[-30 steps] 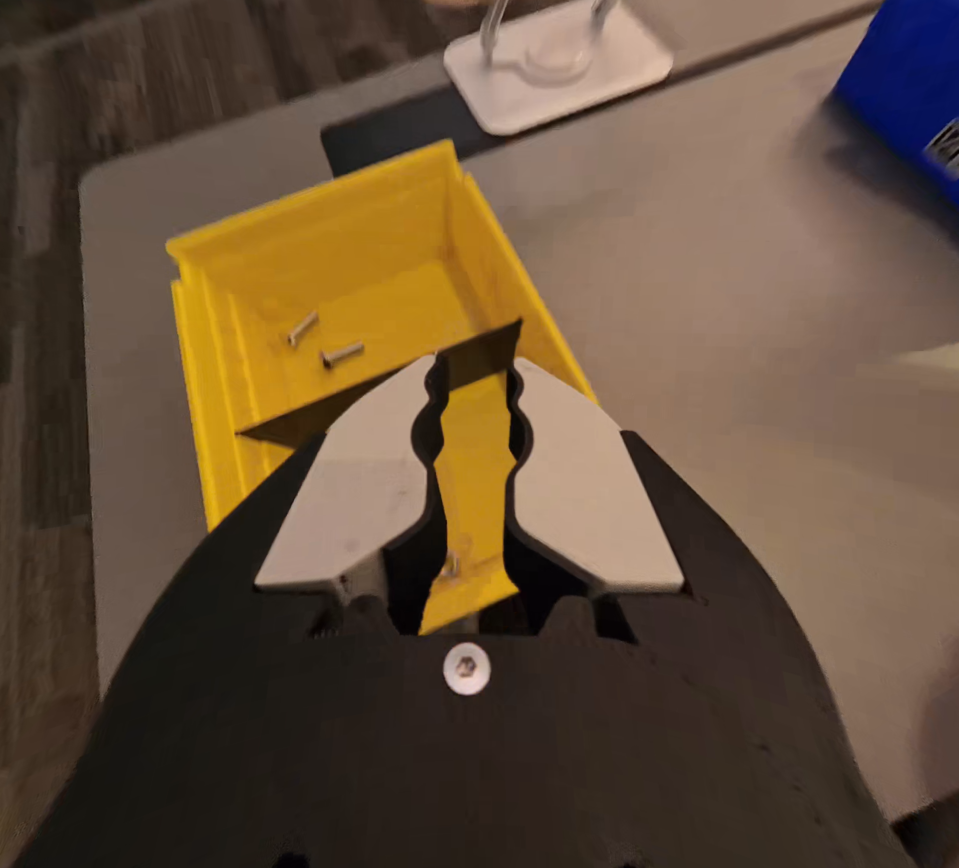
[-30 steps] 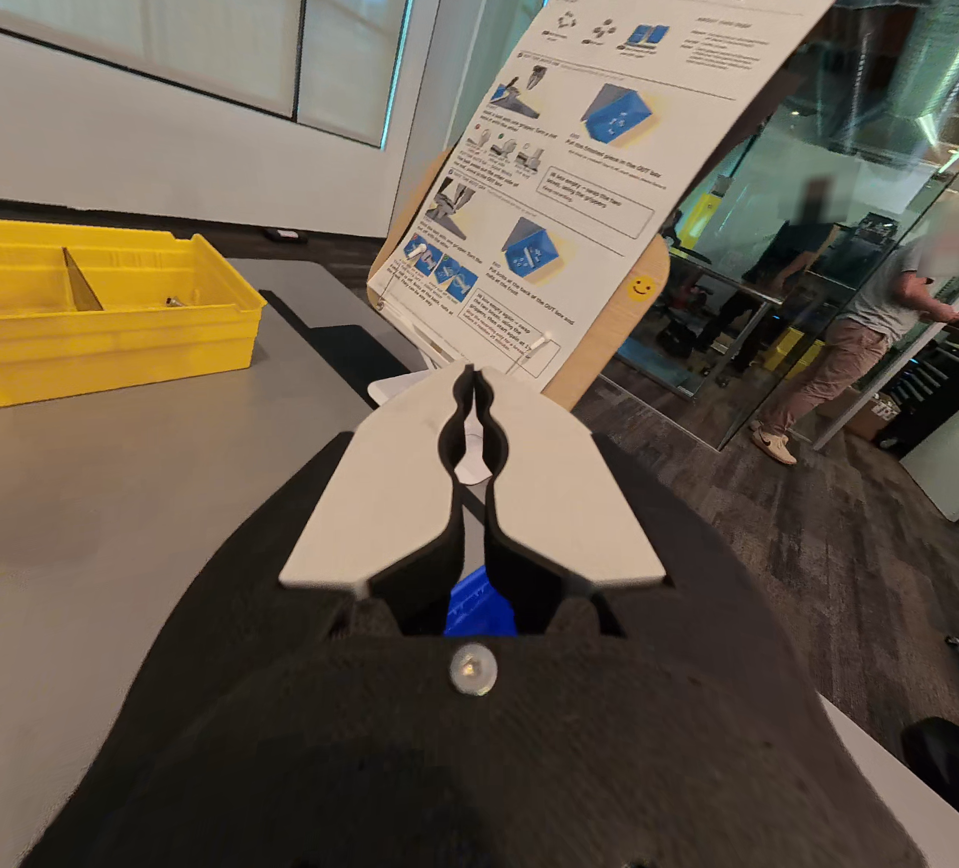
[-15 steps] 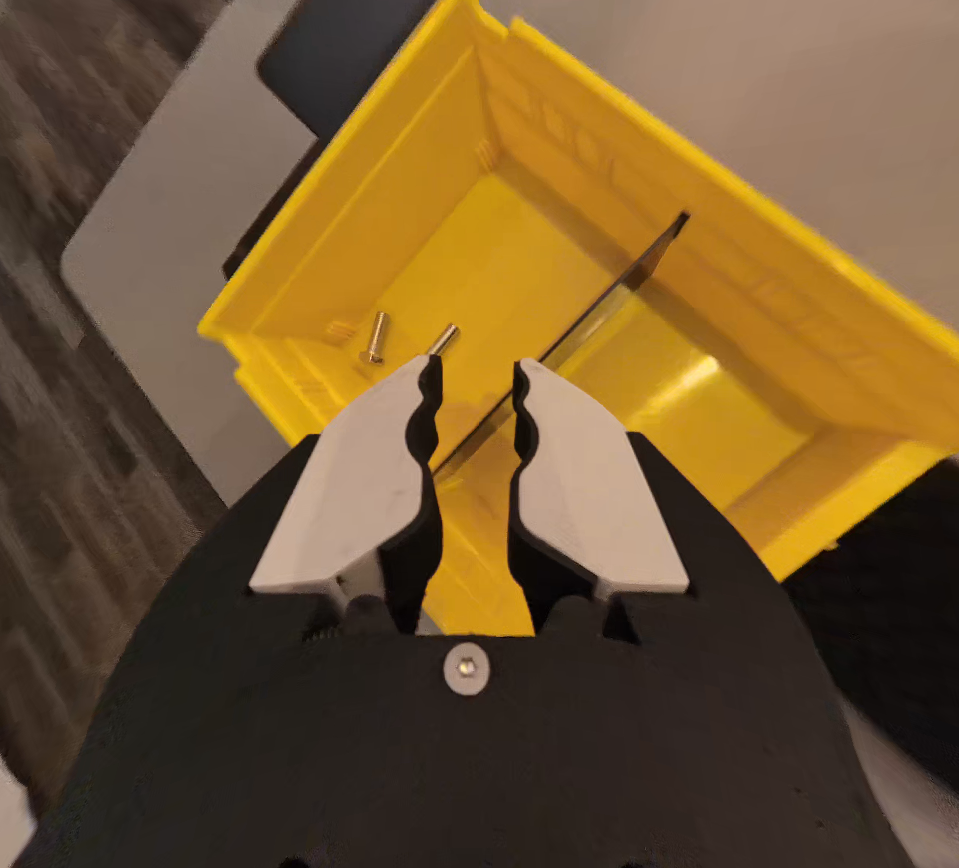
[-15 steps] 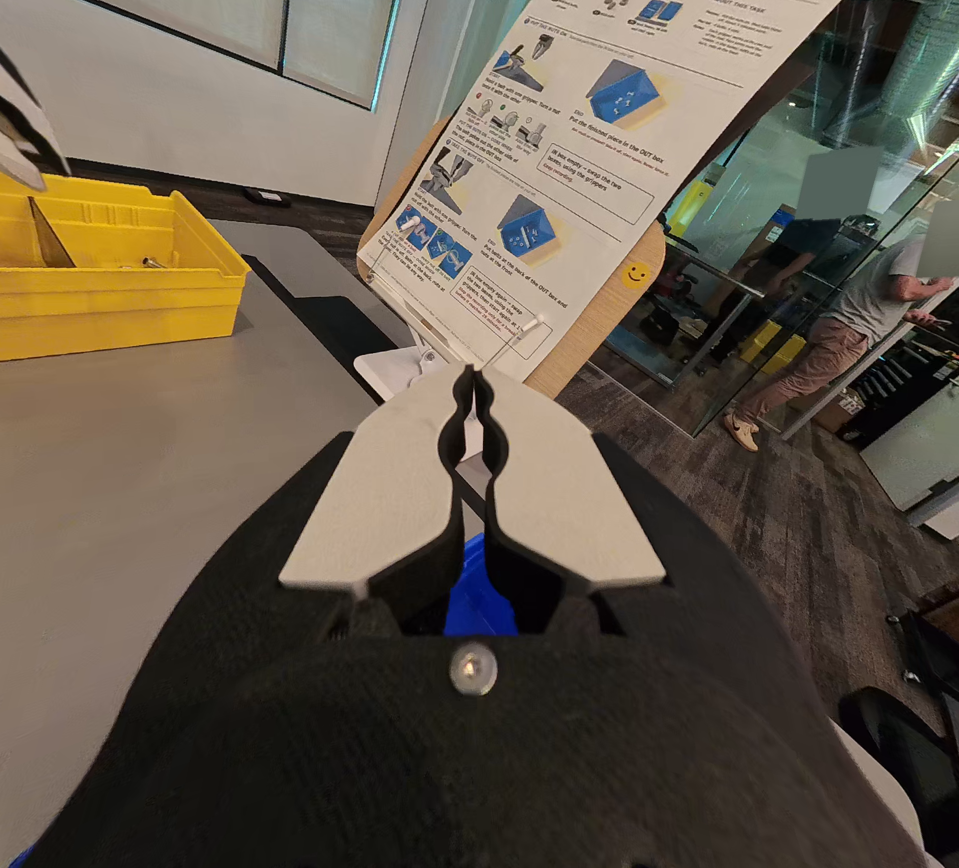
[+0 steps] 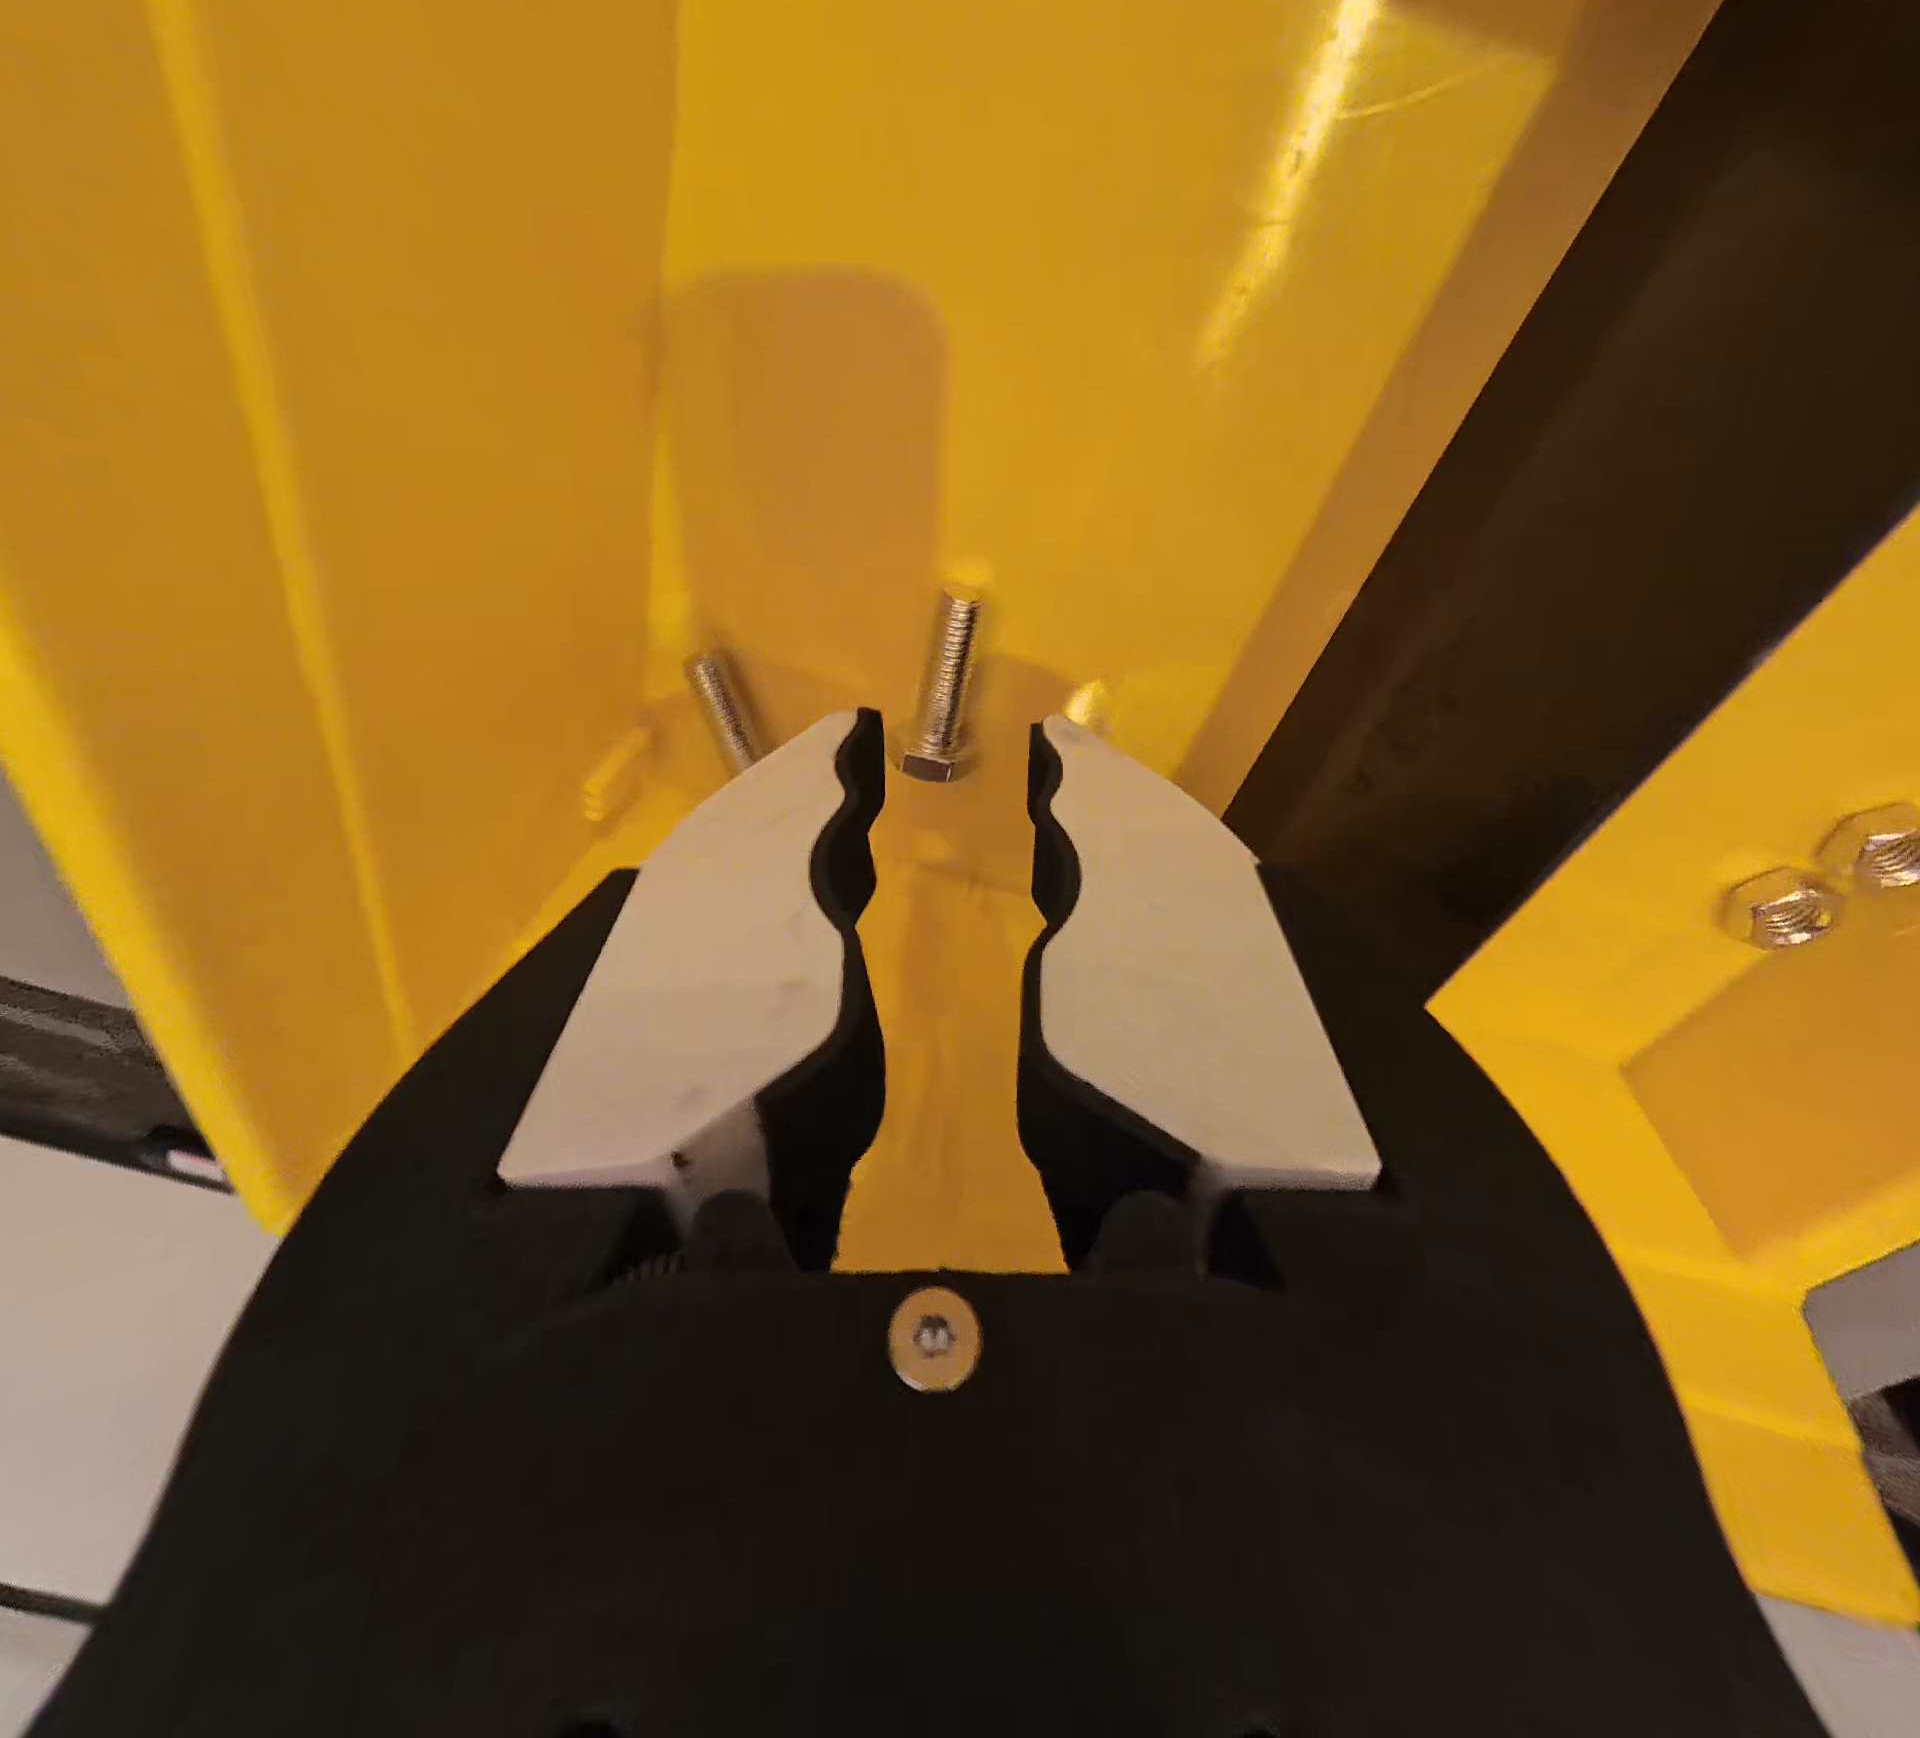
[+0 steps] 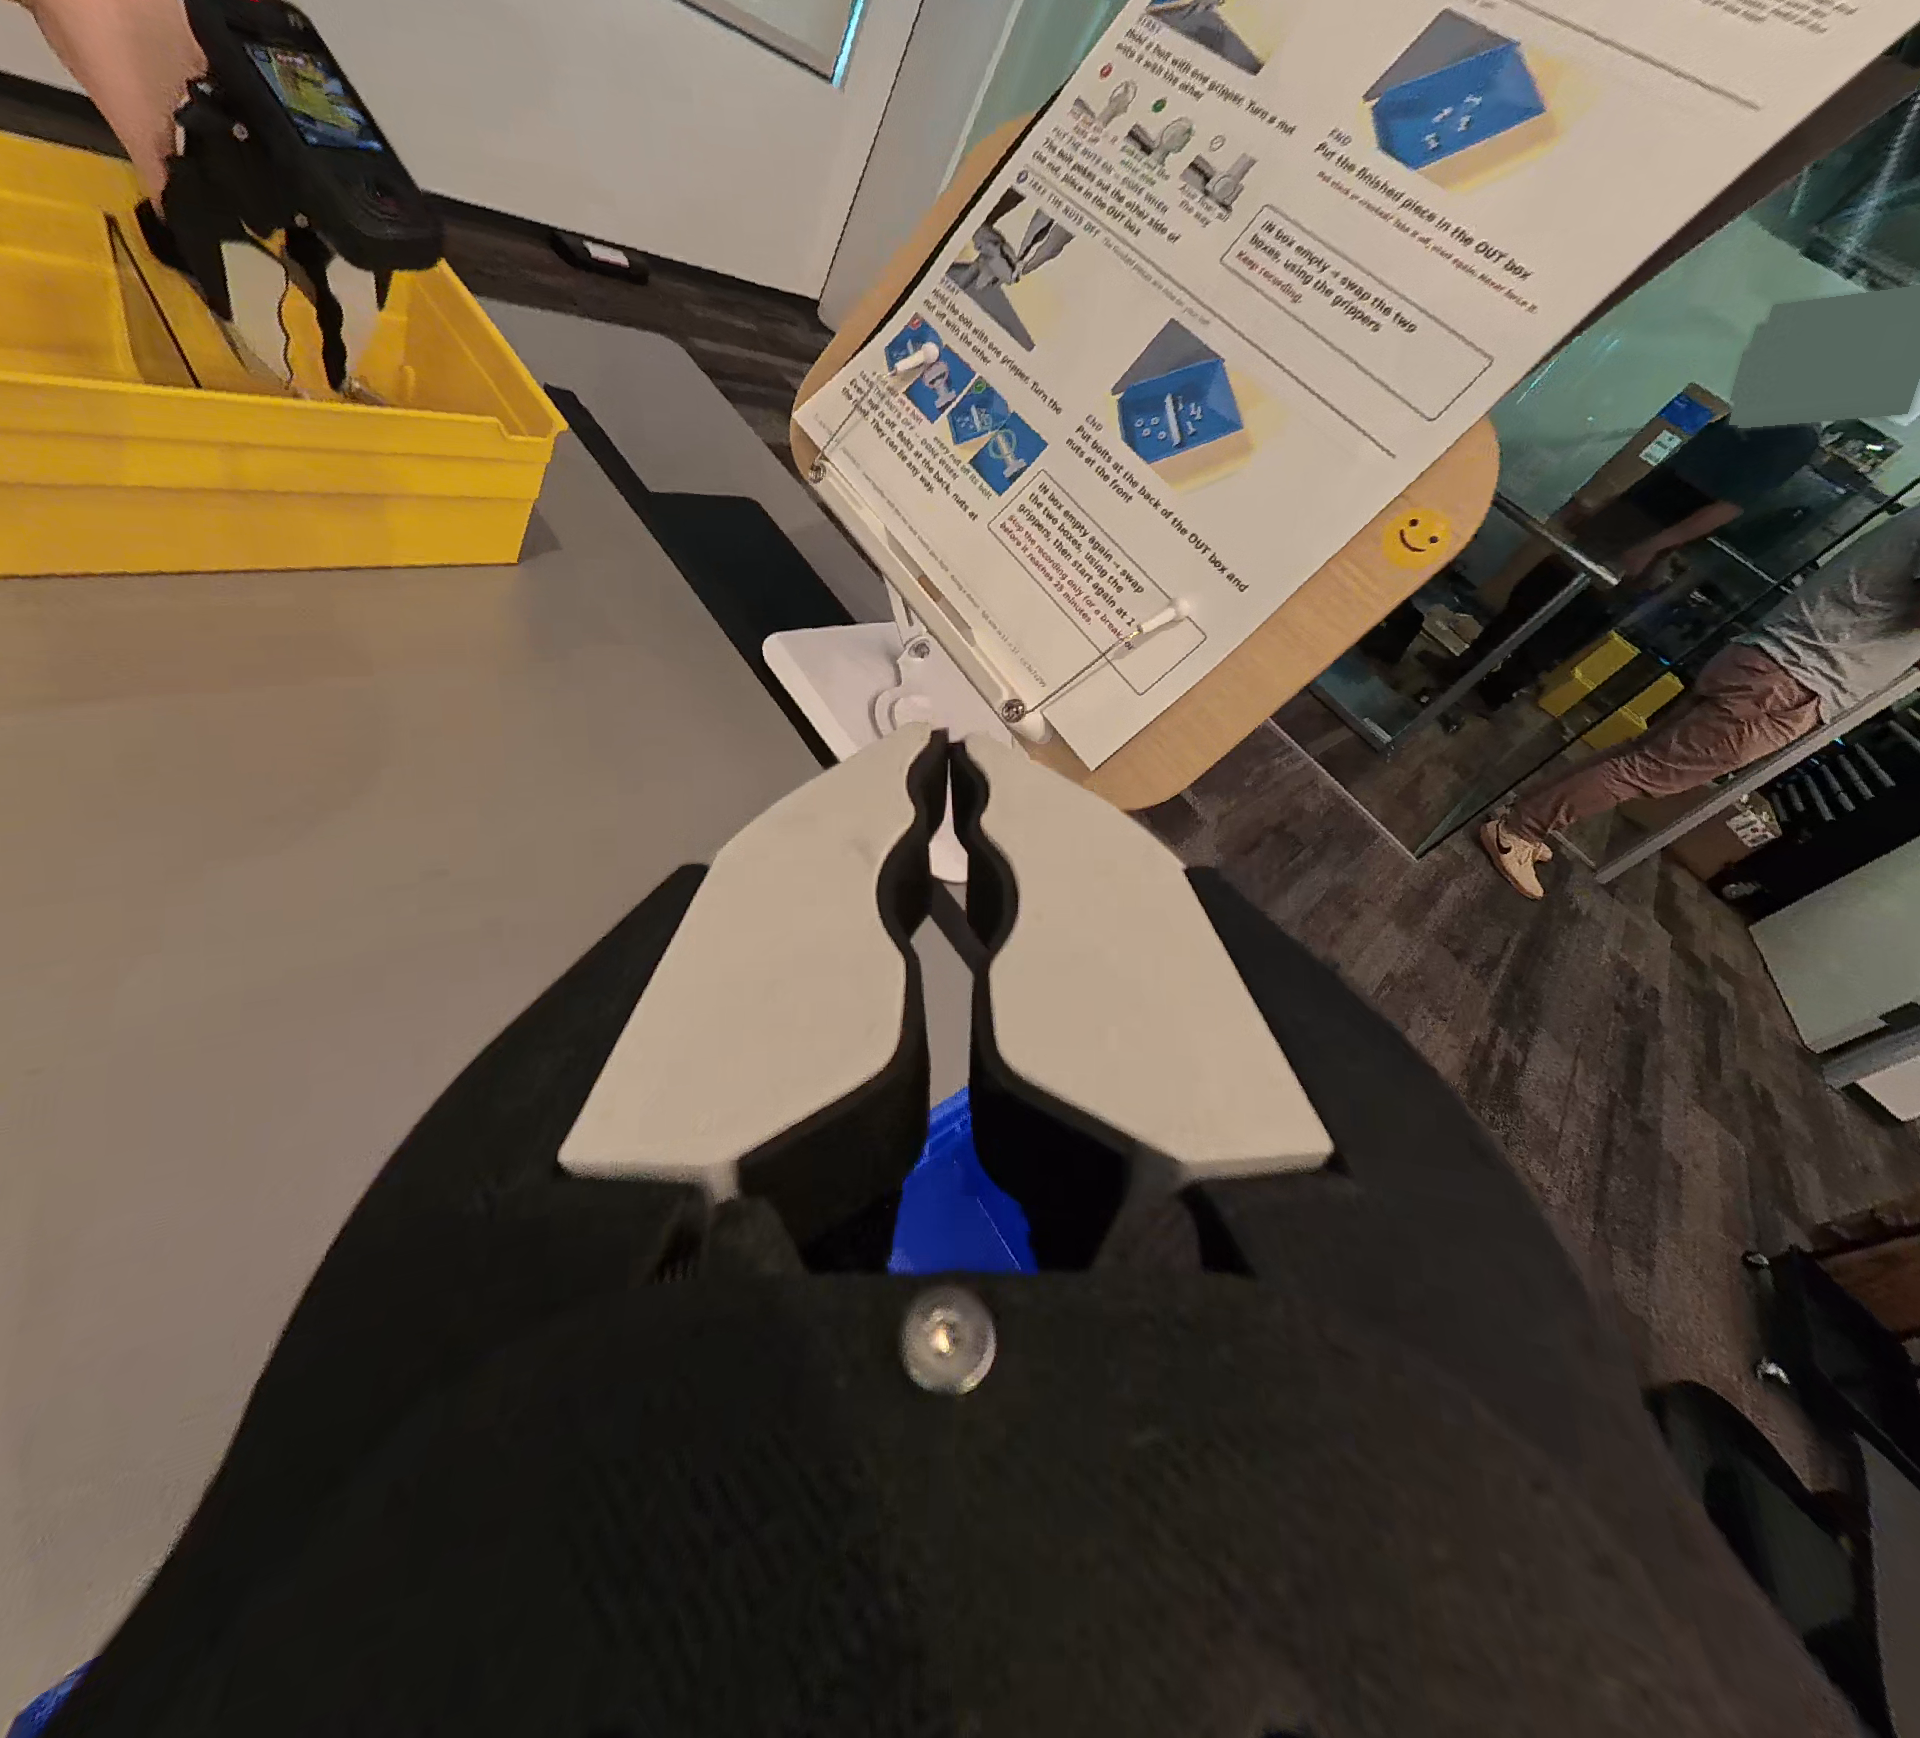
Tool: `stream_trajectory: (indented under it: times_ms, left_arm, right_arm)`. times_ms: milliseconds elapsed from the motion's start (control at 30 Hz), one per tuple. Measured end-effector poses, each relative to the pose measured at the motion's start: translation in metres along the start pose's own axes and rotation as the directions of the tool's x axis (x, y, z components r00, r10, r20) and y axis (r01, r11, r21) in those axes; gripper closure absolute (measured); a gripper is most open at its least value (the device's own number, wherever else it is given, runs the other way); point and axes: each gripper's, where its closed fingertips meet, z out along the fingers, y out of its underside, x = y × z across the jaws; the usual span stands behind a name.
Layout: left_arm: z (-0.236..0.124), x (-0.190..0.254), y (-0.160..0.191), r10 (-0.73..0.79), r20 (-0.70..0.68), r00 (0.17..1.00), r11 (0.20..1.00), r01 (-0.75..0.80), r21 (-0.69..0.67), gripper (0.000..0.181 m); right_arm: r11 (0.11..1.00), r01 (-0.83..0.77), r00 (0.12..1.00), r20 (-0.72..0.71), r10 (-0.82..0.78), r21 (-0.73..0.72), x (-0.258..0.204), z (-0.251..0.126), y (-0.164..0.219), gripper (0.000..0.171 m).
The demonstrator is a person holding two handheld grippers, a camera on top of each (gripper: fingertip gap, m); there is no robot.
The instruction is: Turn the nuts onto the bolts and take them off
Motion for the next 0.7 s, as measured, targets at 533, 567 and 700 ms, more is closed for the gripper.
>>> stream_trajectory:
  times_ms: [533, 567, 700]
  left_arm:
    - [0.024, -0.008, 0.013, 0.077, 0.050, 0.996, 0.983, -0.068, -0.169, 0.163]
    - [0.024, -0.008, 0.013, 0.060, 0.048, 0.997, 0.984, -0.051, -0.169, 0.163]
    - [0.019, -0.013, 0.013, -0.001, 0.079, 0.997, 0.988, 0.013, -0.157, 0.165]
  right_arm:
    - [1.000, 0.020, 1.000, 0.012, -0.019, -0.017, 0.001, -0.002, 0.004, 0.171]
    - [1.000, 0.018, 1.000, 0.012, -0.017, -0.015, 0.002, -0.003, 0.004, 0.171]
    - [1.000, 0.011, 1.000, 0.004, -0.011, -0.007, 0.005, -0.008, 0.004, 0.171]
